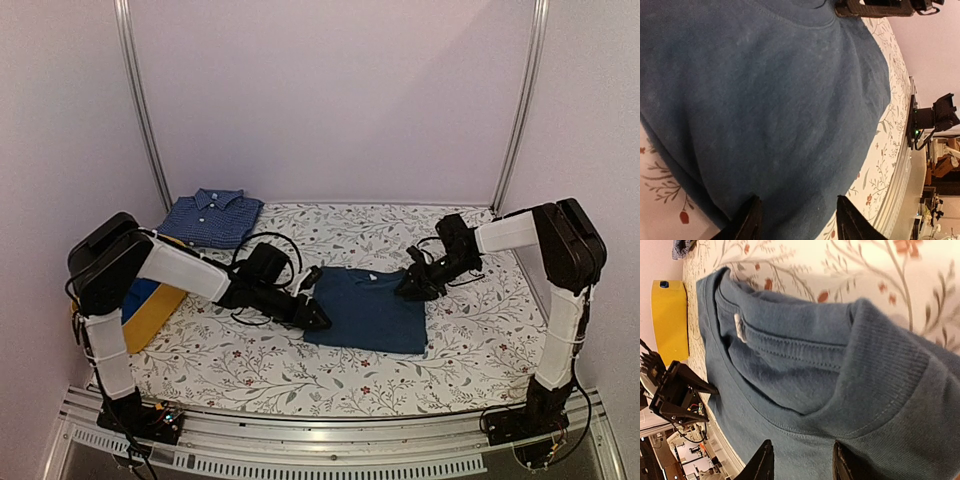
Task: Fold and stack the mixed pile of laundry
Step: Move the square-folded T-shirt to the center of the board, then pick up the square-folded T-shirt from the center of the board.
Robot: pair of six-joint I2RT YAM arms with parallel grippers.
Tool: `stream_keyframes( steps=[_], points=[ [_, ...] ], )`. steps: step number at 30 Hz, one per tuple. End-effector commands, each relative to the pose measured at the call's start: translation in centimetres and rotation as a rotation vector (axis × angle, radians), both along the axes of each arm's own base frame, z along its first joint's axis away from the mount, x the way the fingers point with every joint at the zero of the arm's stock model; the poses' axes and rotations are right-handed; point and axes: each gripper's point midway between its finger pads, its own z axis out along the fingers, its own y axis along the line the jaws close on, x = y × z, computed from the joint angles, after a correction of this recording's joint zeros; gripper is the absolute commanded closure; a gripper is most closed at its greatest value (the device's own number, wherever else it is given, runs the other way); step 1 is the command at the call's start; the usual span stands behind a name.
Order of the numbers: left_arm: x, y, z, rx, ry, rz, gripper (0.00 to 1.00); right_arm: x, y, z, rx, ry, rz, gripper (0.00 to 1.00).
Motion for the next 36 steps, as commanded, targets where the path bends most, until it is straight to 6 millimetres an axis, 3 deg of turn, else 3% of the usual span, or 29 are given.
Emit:
stream_keyframes(
  steps=[1,3,6,9,13,16,22,26,30,36],
  points=[
    [0.7,3.3,-0.9,0.077,0.013,0.133,0.43,4.4,-0.8,-1.5,-0.092,-0.084,-0.016,0.6],
    [1.5,3.7,1.1,0.06,-0.042,0.166,0.26,5.9,-0.3,-0.3,-0.081,-0.125,-0.009,0.6],
    [3.0,4.7,4.7,0.026,-0.128,0.249,0.02,7.7,0.4,3.5,-0.066,-0.228,0.006,0.59],
    [4.6,6.4,7.6,-0.029,-0.145,0.35,0.0,7.5,2.0,7.8,-0.077,-0.346,0.052,0.59],
    [6.2,9.1,9.5,-0.091,-0.1,0.474,0.0,3.6,6.4,11.3,-0.133,-0.487,0.174,0.58],
    [6.8,10.8,9.9,-0.091,-0.07,0.541,0.0,-1.1,10.6,12.0,-0.164,-0.567,0.3,0.58],
    [7.1,13.6,9.3,-0.061,-0.015,0.656,0.0,-7.3,16.1,10.3,-0.194,-0.624,0.467,0.59],
    [6.6,15.0,8.8,-0.097,0.033,0.699,0.0,-10.1,19.2,7.4,-0.249,-0.63,0.578,0.63],
    [5.9,15.6,8.4,-0.101,0.051,0.717,0.0,-10.9,20.5,4.8,-0.3,-0.632,0.624,0.65],
    [5.0,16.3,7.8,-0.09,0.064,0.735,0.0,-10.5,21.4,2.3,-0.363,-0.645,0.652,0.68]
  ],
)
